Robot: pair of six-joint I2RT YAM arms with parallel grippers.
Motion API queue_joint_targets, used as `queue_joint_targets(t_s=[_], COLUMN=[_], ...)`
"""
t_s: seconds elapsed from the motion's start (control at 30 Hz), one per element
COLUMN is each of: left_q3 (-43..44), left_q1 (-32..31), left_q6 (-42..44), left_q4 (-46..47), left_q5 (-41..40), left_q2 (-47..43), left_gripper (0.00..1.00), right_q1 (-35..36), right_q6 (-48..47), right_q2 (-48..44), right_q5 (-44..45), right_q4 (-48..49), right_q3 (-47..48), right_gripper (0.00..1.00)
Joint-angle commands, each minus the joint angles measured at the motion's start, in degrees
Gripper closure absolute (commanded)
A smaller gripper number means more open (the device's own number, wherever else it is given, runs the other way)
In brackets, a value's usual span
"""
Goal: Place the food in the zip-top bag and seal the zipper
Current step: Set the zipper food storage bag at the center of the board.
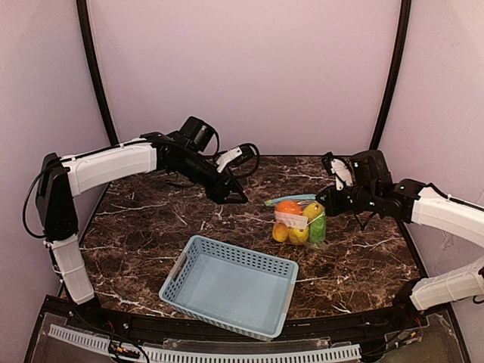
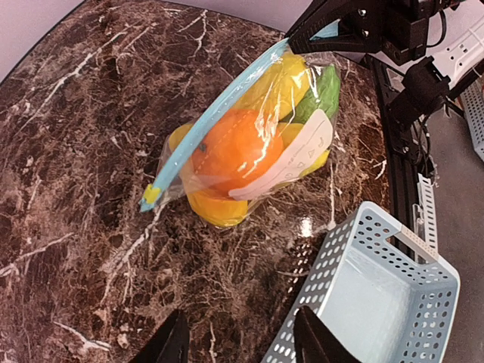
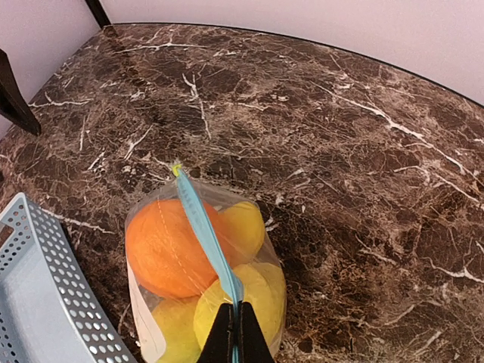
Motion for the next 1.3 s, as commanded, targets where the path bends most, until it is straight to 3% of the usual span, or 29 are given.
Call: queue_joint_targets(t_s=[0.0,0.13,0.43,0.63,0.83,0.97,1.27], left_q3=[-2.1,-4.4,-7.8,-12.2,-19.6,-27.6,-33.6], left_q1=[0.4,1.3,5.7,11.6,18.3,23.0,34.8], left_q6=[-4.6,-6.9,-16.4,-27.5,-31.5,-33.0,-30.9], left_q4=[2.9,6.6,14.3,20.5,22.0,22.3,11.3], left_q5=[-2.6,-5.5,-8.9,-11.4,-11.9,-13.6,-18.4], left_q2=[-3.9,-6.5,-11.0,-16.4,-23.7,-29.7,-39.3], left_gripper=[0.40,0.31,0.28,0.26,0.23,0.18,0.12], right_q1=[-0.4,-1.2,-7.6,-11.5,-13.0,-14.0,-16.5], right_q6=[3.6,4.9,11.4,13.1,12.0,10.7,6.1], right_q2=[2.0,3.9,6.5,7.1,6.8,6.5,2.4], right_q5=[2.4,2.8,3.0,1.0,1.2,0.7,0.3], right_q4=[4.6,4.6,4.5,4.6,4.3,4.3,3.9], right_q3=[0.0,-0.1,-1.9,-2.3,-1.9,-1.9,-2.0], right_gripper=[1.00,1.00,1.00,0.50,0.18,0.08,0.04])
